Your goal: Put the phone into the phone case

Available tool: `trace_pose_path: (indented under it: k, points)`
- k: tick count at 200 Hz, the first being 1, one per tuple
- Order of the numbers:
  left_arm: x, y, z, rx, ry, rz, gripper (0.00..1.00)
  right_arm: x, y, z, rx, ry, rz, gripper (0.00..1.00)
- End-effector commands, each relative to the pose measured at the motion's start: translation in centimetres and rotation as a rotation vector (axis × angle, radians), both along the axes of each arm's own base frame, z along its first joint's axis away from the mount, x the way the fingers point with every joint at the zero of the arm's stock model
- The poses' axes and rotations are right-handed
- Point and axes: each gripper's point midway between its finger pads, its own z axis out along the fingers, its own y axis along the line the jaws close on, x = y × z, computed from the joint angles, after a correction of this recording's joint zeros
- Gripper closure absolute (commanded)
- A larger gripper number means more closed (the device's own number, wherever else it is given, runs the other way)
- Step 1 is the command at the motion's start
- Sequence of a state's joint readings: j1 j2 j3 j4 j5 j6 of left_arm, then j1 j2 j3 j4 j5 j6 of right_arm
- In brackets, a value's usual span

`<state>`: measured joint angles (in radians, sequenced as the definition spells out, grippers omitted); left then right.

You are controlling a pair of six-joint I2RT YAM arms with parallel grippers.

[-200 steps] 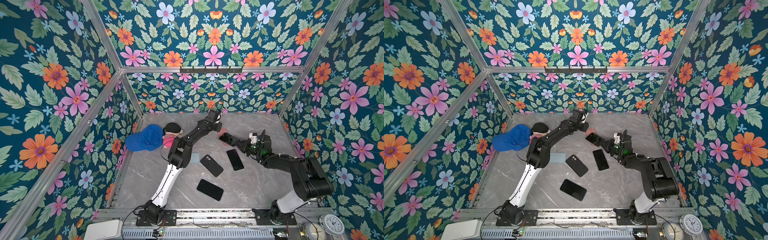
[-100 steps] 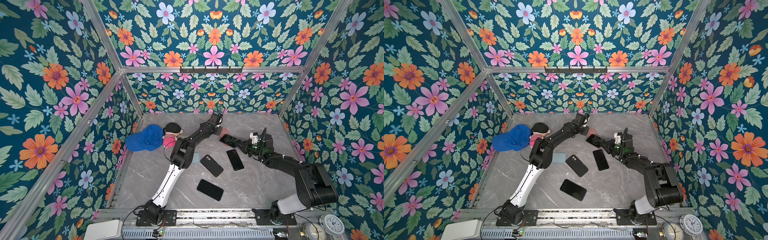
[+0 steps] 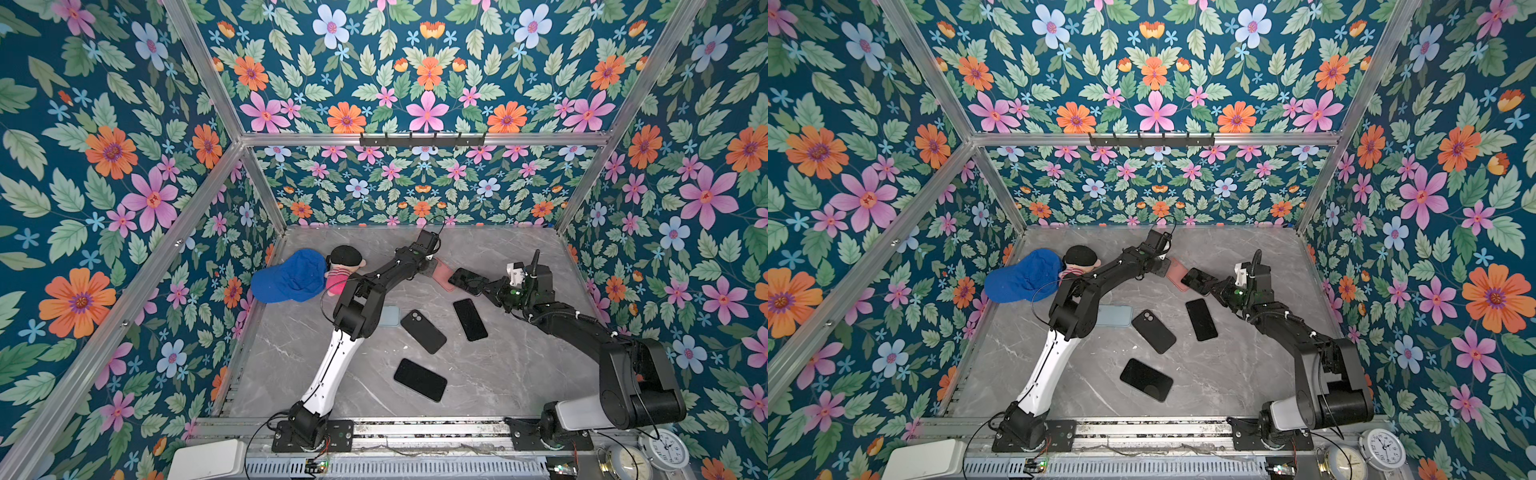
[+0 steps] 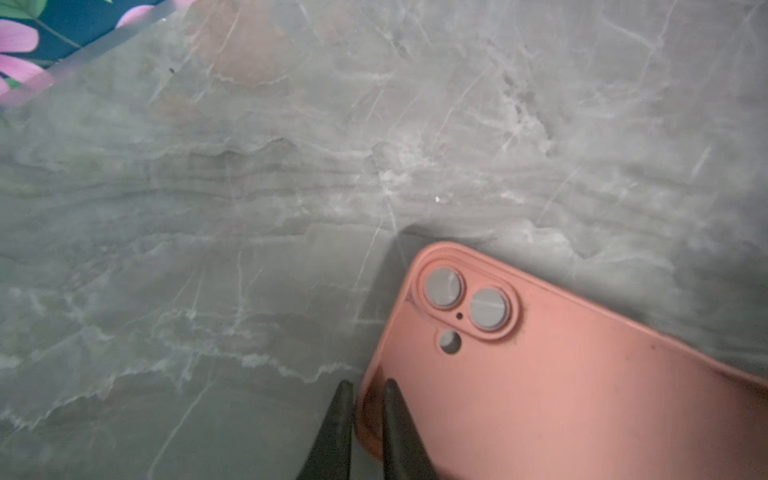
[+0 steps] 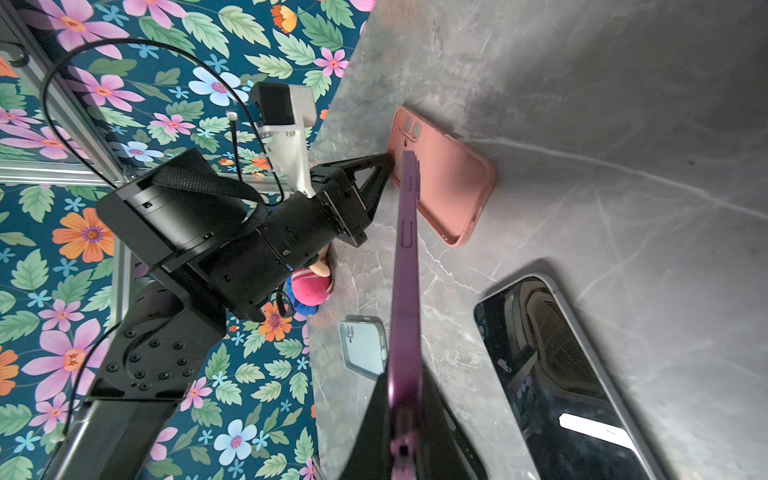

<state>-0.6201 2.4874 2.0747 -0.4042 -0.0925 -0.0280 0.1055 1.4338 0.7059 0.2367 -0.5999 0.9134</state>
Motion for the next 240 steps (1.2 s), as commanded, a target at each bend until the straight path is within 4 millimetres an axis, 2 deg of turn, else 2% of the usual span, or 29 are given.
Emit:
trace_pose_path:
  k: [1, 33, 69, 115, 146, 175, 208, 240]
  points:
    - [-0.4, 1.3, 0.5, 0.002, 0.01, 0.066, 0.86, 0.3, 0.1, 0.4, -0.008, -0.022, 0.016, 1.0]
    - [-2.0, 2.4, 0.0, -0.018, 0.055, 0.113, 0.9, 0.5, 0.5, 0.0, 0.0, -0.009, 0.043, 1.0]
    - [-3.4, 2.5, -0.4, -0.043, 0.091, 0.105, 0.89, 0.6, 0.7, 0.0, 0.006, -0.012, 0.055, 1.0]
    - [-4.5, 2.0, 0.8, -0.082, 0.123, 0.075, 0.86, 0.8, 1.0, 0.0, 0.009, -0.008, 0.069, 1.0]
    - [-4.9, 1.3, 2.4, -0.139, 0.122, 0.056, 0.83, 0.9, 1.1, -0.2, 0.016, -0.001, 0.08, 1.0]
    - [-3.2, 0.0, 3.8, -0.175, 0.081, -0.006, 0.75, 1.0, 1.3, -0.1, 0.017, -0.011, 0.092, 1.0]
    - [0.0, -1.8, 5.1, -0.205, 0.008, -0.053, 0.62, 0.8, 1.4, -0.4, 0.015, -0.008, 0.098, 1.0]
    - [2.1, -3.3, 5.1, -0.229, -0.045, -0.085, 0.58, 0.5, 1.3, -0.5, 0.011, -0.021, 0.095, 1.0]
